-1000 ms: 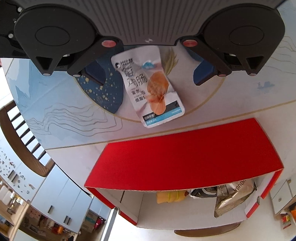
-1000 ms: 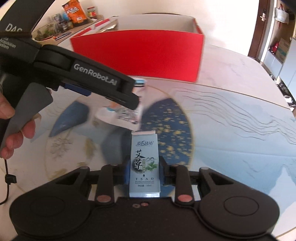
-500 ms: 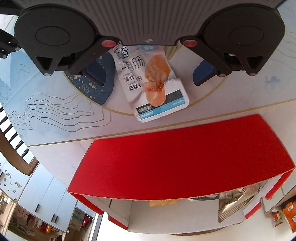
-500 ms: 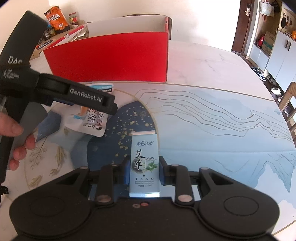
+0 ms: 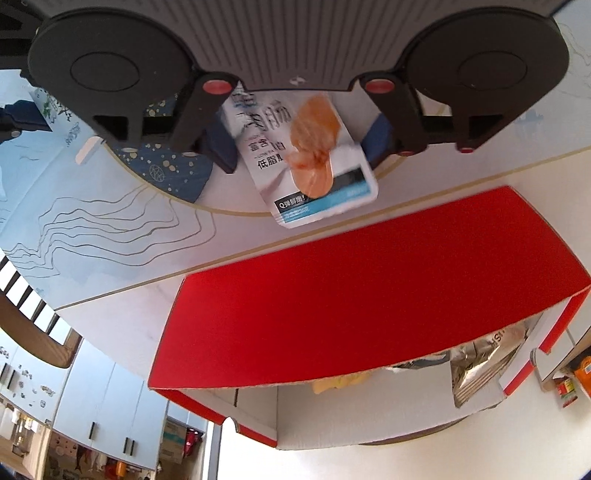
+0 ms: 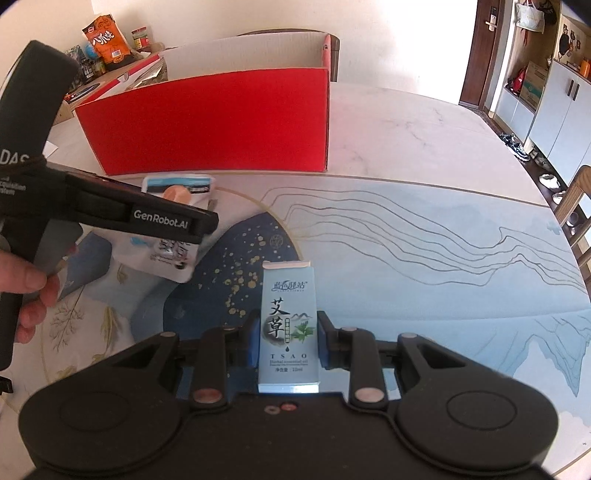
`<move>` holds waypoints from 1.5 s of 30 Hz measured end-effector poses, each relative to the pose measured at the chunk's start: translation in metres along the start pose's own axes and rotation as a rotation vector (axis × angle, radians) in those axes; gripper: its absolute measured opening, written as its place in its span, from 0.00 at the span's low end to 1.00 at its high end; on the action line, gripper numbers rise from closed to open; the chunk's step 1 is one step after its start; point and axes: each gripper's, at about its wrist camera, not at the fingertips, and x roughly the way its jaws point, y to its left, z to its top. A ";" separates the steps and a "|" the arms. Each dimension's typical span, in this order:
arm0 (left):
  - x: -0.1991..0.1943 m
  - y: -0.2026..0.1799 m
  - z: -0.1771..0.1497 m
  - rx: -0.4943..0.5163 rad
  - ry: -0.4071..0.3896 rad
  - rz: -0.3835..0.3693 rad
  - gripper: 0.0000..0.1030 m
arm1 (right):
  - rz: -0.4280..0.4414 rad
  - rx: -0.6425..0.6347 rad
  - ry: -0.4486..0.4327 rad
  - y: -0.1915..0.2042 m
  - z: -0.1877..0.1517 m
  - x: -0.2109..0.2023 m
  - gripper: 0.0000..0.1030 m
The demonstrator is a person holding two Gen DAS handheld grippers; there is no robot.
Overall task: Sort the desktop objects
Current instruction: 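Grasp the white drink carton with the right tool while the left tool lowers onto the white snack packet, then close the left tool on the white snack packet and lift while the right tool lifts the carton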
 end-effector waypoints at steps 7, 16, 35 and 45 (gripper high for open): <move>-0.005 0.006 -0.002 0.009 0.008 -0.040 0.64 | 0.002 0.002 0.020 0.003 0.004 -0.002 0.27; -0.019 0.010 -0.008 0.001 0.009 -0.073 0.64 | 0.019 -0.011 0.016 0.010 0.010 -0.009 0.27; -0.070 0.017 -0.019 -0.010 0.009 -0.150 0.64 | 0.041 0.022 -0.021 0.013 0.025 -0.039 0.27; -0.105 0.028 -0.008 -0.033 -0.008 -0.200 0.64 | 0.107 0.034 -0.032 0.018 0.053 -0.059 0.27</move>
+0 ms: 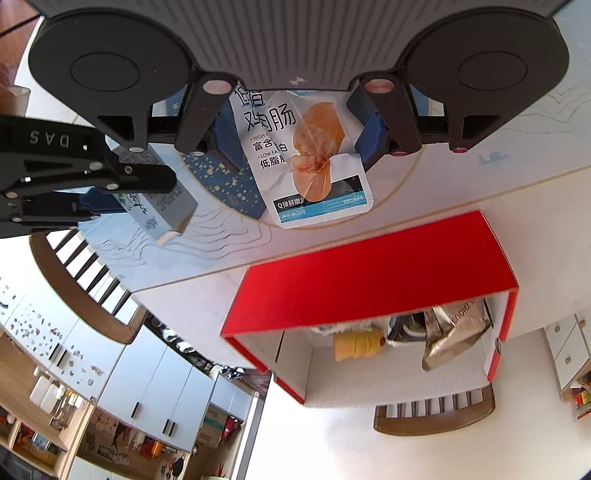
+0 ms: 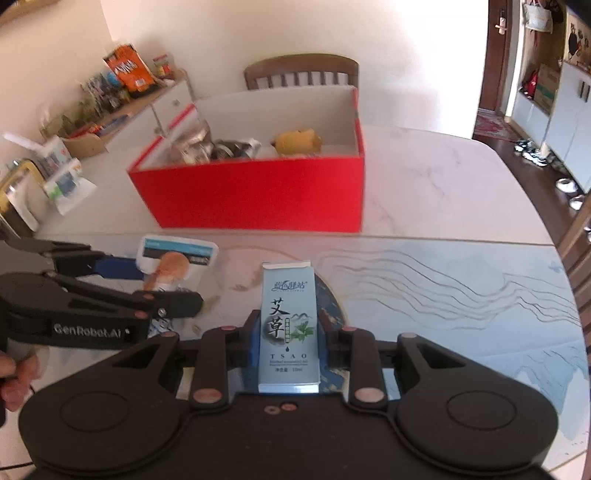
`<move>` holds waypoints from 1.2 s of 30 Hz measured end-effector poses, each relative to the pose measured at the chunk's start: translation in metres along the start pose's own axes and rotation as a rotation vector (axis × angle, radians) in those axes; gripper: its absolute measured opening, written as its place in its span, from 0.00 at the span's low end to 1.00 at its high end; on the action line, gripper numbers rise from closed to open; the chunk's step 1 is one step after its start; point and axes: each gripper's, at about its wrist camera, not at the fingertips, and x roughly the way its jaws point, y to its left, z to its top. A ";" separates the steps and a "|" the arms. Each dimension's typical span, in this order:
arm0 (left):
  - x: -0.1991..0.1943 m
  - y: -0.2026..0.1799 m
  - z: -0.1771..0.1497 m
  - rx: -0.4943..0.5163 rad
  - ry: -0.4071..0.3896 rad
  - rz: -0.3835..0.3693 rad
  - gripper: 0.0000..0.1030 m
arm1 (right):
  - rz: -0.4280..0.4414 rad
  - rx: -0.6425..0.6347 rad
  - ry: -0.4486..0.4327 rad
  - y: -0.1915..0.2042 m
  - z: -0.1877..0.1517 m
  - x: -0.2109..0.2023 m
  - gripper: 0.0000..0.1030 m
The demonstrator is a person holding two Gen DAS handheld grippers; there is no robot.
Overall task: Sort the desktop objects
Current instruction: 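Close the left tool on the white snack packet and lift while the right tool lifts the carton, then carry the white packet and carton over the red box with both tools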
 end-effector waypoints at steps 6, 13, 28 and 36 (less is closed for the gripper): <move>-0.017 0.006 0.014 0.009 -0.041 0.002 0.64 | 0.017 -0.036 -0.040 0.007 0.024 -0.009 0.27; -0.032 0.014 0.040 0.041 -0.094 0.028 0.64 | 0.007 -0.127 -0.082 0.019 0.054 -0.011 0.27; -0.039 0.033 0.098 0.100 -0.164 0.050 0.64 | -0.005 -0.208 -0.149 0.031 0.111 -0.001 0.27; -0.022 0.043 0.132 0.139 -0.177 0.072 0.64 | -0.029 -0.205 -0.165 0.027 0.141 0.024 0.27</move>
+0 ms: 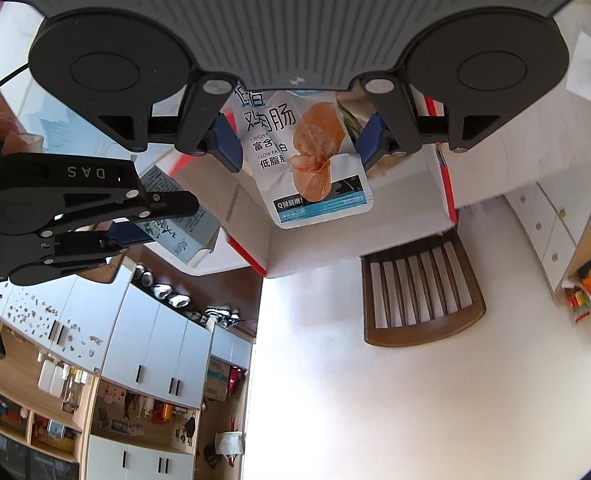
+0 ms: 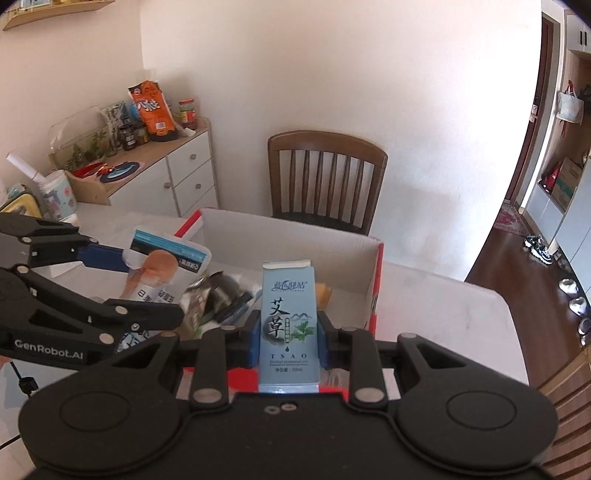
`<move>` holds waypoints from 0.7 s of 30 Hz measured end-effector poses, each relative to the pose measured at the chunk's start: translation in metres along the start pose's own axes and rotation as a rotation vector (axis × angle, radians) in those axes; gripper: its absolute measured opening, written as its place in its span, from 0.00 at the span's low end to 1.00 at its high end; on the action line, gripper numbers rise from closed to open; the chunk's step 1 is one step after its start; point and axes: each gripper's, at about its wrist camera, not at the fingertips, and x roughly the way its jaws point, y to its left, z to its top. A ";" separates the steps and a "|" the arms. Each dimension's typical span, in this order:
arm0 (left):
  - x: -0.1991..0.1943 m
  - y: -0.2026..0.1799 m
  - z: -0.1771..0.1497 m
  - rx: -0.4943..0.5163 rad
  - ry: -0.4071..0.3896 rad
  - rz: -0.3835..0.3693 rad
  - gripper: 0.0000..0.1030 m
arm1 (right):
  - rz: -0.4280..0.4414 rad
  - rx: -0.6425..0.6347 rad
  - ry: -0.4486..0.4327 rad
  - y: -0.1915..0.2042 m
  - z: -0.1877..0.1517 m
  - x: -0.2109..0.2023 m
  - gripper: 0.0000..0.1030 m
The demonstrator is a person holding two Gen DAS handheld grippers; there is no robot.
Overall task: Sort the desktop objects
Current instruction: 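Carry the white packet and carton over the red box with both tools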
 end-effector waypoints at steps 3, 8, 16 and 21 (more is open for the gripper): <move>0.013 0.008 0.009 0.007 -0.002 0.016 0.64 | -0.017 -0.004 0.003 -0.003 0.007 0.014 0.27; 0.036 0.025 0.025 -0.007 0.000 0.030 0.64 | -0.032 0.012 0.009 -0.010 0.018 0.038 0.27; 0.081 0.026 0.035 0.060 0.040 0.038 0.64 | -0.045 0.043 0.034 -0.014 0.026 0.078 0.27; 0.108 0.028 0.031 0.069 0.105 0.020 0.64 | -0.057 0.089 0.070 -0.015 0.024 0.102 0.27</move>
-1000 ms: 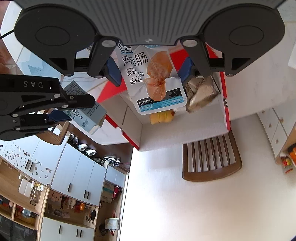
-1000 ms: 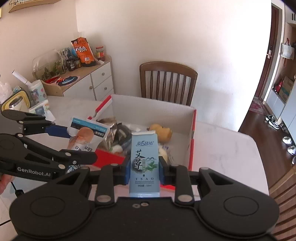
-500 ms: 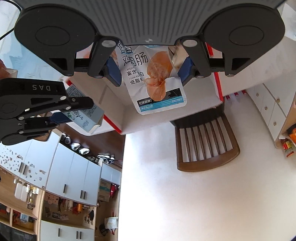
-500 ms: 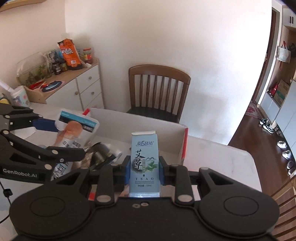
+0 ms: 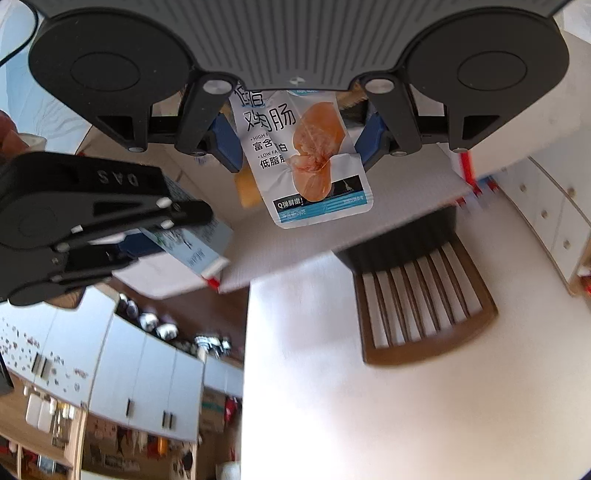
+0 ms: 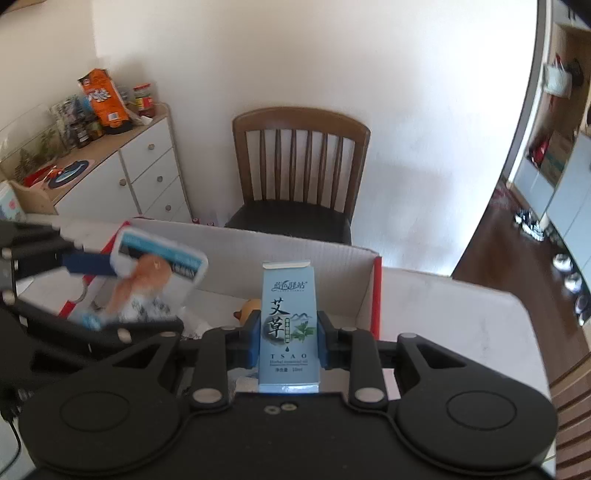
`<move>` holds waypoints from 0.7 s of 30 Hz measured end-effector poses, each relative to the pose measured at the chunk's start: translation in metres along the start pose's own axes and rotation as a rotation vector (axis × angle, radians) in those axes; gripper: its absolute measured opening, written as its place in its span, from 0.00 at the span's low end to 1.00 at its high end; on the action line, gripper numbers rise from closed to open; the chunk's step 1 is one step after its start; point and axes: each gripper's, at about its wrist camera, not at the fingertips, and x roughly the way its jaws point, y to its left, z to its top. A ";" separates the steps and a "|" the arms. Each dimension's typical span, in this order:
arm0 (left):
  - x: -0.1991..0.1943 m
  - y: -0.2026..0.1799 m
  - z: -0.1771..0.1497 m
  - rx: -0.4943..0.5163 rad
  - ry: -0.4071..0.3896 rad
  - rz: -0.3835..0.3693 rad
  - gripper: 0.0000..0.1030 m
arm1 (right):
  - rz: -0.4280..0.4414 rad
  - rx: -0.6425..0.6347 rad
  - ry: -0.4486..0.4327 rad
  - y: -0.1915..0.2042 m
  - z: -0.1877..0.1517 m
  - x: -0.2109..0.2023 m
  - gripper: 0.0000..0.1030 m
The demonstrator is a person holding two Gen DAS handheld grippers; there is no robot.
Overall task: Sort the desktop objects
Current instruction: 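Carry the white packet and carton over the red box with both tools, then lower both tools into the box and open them to drop the items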
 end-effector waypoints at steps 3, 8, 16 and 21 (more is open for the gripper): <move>0.011 0.000 -0.004 0.018 0.021 0.006 0.64 | -0.016 -0.015 0.027 0.006 -0.003 0.013 0.27; 0.023 0.001 -0.011 0.035 0.049 0.009 0.64 | -0.027 -0.015 0.071 0.012 -0.012 0.029 0.27; 0.035 0.004 -0.021 0.020 0.086 0.008 0.64 | -0.045 0.010 0.122 0.015 -0.018 0.040 0.28; 0.038 0.009 -0.023 -0.002 0.108 0.005 0.65 | -0.064 0.027 0.111 0.010 -0.018 0.038 0.31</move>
